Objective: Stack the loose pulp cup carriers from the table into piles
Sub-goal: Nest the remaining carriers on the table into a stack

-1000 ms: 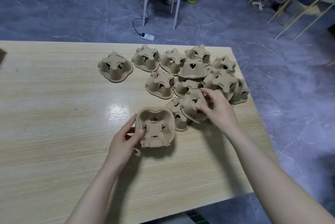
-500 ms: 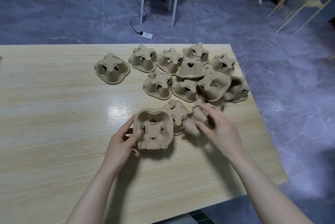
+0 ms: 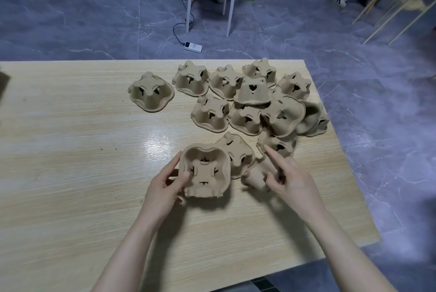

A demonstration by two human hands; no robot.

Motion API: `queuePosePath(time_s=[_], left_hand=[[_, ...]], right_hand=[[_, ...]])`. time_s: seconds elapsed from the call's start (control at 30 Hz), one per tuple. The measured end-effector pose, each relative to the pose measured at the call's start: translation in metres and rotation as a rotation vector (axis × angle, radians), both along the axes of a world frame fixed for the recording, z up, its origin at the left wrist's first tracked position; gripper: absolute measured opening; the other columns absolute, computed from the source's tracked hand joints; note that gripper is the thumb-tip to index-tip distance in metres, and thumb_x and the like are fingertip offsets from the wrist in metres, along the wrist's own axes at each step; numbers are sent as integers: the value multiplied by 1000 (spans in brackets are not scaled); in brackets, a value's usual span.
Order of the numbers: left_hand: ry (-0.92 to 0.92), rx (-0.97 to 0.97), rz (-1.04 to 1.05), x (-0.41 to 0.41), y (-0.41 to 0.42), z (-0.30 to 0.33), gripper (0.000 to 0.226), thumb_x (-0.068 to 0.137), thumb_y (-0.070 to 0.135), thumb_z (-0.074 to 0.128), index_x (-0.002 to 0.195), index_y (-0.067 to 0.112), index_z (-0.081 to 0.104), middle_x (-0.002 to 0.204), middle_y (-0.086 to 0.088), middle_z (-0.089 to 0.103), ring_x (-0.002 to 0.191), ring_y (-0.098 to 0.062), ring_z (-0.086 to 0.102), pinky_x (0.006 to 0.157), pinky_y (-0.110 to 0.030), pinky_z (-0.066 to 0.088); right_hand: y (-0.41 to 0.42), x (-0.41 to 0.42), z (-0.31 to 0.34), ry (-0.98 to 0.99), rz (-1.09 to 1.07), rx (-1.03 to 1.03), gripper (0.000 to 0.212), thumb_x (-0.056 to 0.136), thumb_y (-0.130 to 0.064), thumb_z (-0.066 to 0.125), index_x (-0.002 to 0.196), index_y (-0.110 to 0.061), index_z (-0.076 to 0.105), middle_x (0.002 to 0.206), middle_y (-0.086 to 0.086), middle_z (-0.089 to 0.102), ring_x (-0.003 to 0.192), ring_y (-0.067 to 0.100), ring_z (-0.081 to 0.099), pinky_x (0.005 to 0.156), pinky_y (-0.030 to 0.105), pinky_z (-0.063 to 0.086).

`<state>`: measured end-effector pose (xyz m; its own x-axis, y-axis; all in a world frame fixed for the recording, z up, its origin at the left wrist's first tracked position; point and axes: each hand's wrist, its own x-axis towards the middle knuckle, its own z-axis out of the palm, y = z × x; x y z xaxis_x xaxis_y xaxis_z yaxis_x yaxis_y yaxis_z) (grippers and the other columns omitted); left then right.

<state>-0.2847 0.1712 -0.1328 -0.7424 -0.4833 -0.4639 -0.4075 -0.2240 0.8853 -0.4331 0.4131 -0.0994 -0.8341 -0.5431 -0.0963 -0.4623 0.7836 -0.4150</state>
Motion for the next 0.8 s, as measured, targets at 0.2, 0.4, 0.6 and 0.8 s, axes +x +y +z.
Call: queuePosePath(time_s=[0.2,0.4,0.6,0.8], left_hand=[[-2,9,-3,0,0,1,50,95,20,64,139,40,50,95,4,70,63,5,61,51,-16,46],[1,11,-13,2,0,1,51,95,19,64,141,38,51,91,6,70,61,4,60,50,-16,46],[7,35,1,2,0,2,51,95,17,64,141,36,51,90,4,71,59,1,59,48,-16,46],[21,22,15,1,4,1,50,94,21,64,140,36,51,85,10,71,55,2,57,48,-16,45]], right_hand=[[1,2,12,-85,-65,-1,54,79,-26,70,123,-43,43,75,-9,55,60,14,51,59,34,41],[14,6,33,-101,-177,73,30,76,-40,76,85,-35,48,68,-9,58,67,14,58,60,40,45],[33,31,47,-42,-294,-171,30,80,-17,76,81,-40,56,80,-13,62,70,9,58,58,27,42],[0,60,43,-147,-278,-656,57,76,14,68,81,-42,63,83,-11,65,65,5,54,59,9,41]])
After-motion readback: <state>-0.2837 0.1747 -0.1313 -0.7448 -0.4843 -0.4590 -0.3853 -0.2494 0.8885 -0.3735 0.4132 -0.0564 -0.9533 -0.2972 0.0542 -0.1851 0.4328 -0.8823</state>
